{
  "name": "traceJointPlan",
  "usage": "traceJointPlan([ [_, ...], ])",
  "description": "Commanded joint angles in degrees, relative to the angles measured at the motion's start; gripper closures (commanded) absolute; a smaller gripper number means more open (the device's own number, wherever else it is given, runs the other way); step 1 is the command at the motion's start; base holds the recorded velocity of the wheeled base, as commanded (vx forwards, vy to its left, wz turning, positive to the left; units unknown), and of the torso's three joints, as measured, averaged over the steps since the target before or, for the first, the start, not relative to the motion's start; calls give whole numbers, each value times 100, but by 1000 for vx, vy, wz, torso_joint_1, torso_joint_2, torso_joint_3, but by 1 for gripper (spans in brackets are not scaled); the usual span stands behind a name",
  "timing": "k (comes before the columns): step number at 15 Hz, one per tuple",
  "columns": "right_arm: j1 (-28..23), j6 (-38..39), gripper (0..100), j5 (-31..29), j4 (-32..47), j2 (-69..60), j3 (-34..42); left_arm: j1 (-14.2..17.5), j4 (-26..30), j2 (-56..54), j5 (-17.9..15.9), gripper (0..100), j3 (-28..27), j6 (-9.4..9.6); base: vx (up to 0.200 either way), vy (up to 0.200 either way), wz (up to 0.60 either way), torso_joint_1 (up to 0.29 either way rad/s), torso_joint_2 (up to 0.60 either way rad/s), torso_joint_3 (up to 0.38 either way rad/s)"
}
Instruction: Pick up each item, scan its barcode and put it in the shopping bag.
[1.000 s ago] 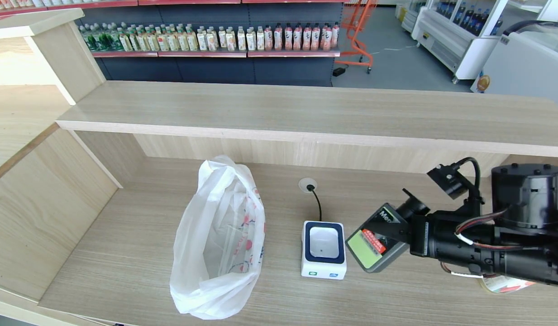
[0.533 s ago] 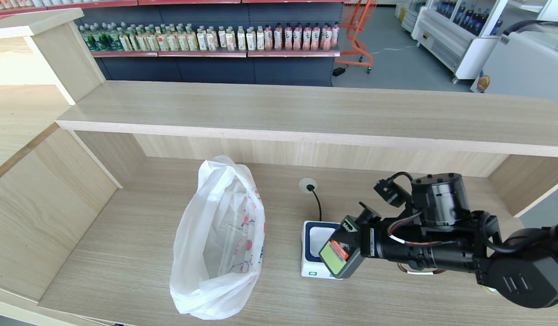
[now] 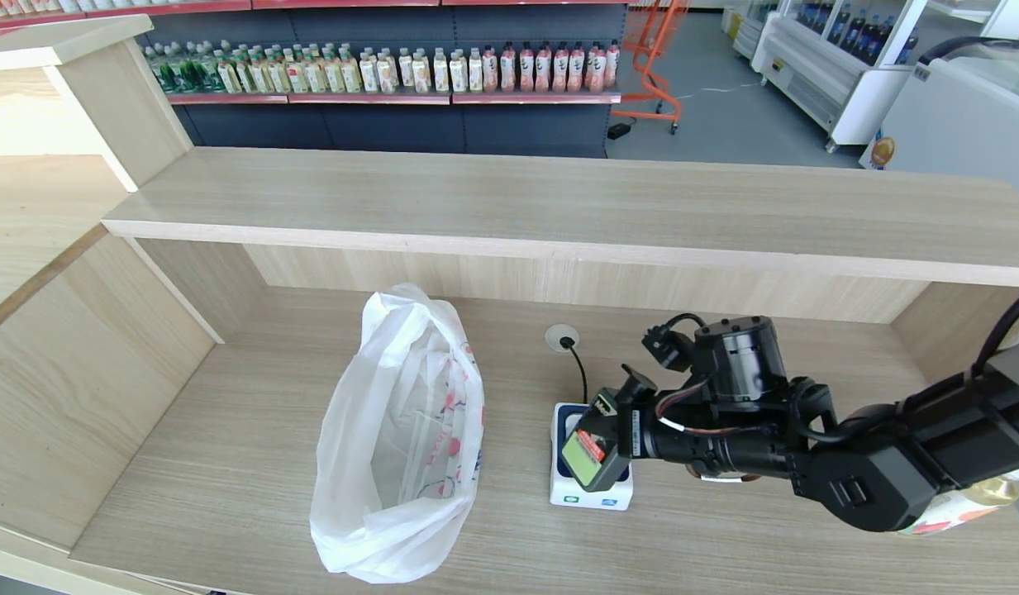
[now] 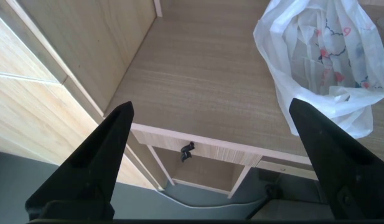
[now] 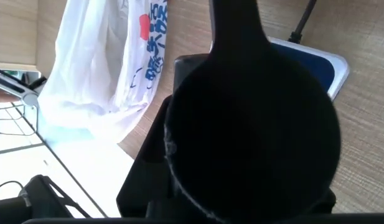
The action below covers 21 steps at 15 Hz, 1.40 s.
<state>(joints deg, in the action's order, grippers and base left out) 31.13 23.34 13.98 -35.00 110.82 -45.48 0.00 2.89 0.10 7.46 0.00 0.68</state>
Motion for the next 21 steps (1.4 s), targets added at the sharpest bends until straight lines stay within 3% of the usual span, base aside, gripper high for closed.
traceJointPlan([
  [1, 7, -76, 100, 8, 19, 194, -259, 0, 1, -1, 1, 0, 0, 2, 0, 0, 0, 0, 0, 0],
  [9, -11, -506, 100, -10, 46, 203, -207, 0, 1, -1, 1, 0, 0, 2, 0, 0, 0, 0, 0, 0],
  [13, -46, 118, 100, 78, 99, -1406, -154, 0, 1, -1, 1, 0, 0, 2, 0, 0, 0, 0, 0, 0],
  [14, -196, -515, 100, 61, 309, -1898, -31, 0, 1, -1, 1, 0, 0, 2, 0, 0, 0, 0, 0, 0],
  [16, -881, -3029, 100, 43, 652, -2566, 593, 0, 1, -1, 1, 0, 0, 2, 0, 0, 0, 0, 0, 0],
  [17, -881, -3029, 100, 43, 652, -2566, 593, 0, 1, -1, 1, 0, 0, 2, 0, 0, 0, 0, 0, 0],
  [18, -1197, -4040, 100, 113, 248, -2970, 1094, 0, 1, -1, 1, 0, 0, 2, 0, 0, 0, 0, 0, 0],
  [21, -925, -4022, 100, 131, 178, -3691, 1674, 0, 1, -1, 1, 0, 0, 2, 0, 0, 0, 0, 0, 0],
])
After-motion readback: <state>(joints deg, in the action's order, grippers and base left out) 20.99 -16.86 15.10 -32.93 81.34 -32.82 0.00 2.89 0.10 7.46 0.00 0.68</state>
